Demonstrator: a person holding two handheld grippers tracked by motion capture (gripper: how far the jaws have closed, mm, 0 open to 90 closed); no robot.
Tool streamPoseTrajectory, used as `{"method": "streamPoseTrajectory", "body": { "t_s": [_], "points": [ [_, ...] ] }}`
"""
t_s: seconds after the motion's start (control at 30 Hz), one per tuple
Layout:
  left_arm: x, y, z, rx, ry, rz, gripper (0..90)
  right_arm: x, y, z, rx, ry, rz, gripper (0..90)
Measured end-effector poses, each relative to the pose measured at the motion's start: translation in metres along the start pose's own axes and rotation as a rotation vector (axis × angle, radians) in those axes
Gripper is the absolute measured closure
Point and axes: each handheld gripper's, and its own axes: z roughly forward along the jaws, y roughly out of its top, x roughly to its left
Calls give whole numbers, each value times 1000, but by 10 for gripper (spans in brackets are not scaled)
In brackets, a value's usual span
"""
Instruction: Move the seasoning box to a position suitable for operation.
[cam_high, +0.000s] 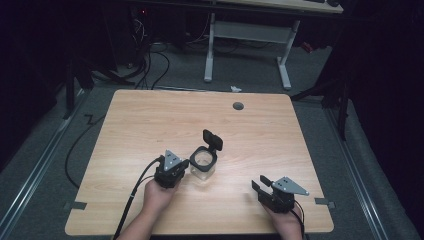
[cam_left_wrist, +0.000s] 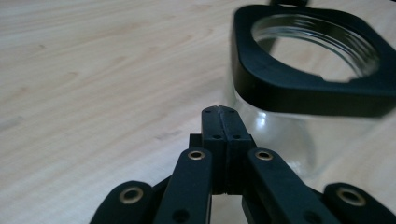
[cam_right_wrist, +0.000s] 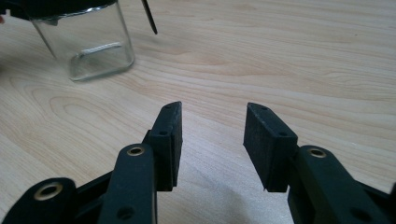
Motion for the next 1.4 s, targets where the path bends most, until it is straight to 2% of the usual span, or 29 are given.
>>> {"method": "streamPoseTrajectory", "body": {
  "t_s": [0.17, 0.33, 0.47, 0.5, 0.63, 0.73, 0.77, 0.8, 1.0, 1.23, 1.4],
  "points": [
    [-14, -13, -12, 13, -31, -16, 900, 2, 0, 2, 7, 10, -9, 569],
    [-19, -18, -12, 25, -49, -23, 900, 3, 0, 3, 12, 14, -4, 569],
    [-25, -21, -12, 34, -67, -26, 900, 4, 0, 2, 4, -8, 3, 595],
    [-26, -21, -13, 22, -64, -13, 900, 4, 0, 3, 2, -20, 4, 605],
    [-20, -18, -15, 2, -40, -14, 900, 3, 0, 2, 6, -40, 13, 635],
    [-7, -13, -13, -20, 10, -22, 900, 2, 0, 1, 5, -48, 18, 636],
    [-1, -10, -6, -24, 37, -9, 900, 1, 0, 1, 2, -49, 14, 631],
    [0, -9, -1, -14, 45, -12, 900, 1, 0, 1, 2, -45, 16, 625],
    [-7, -10, 8, -5, 28, -16, 900, 2, 1, 2, 0, -36, 12, 604],
    [-19, -16, 0, 8, -16, -19, 900, 4, 3, 7, 9, -5, 7, 597],
    [-24, -21, -5, 4, -22, -24, 900, 7, 11, 13, -2, 22, -3, 636]
  ]
}}
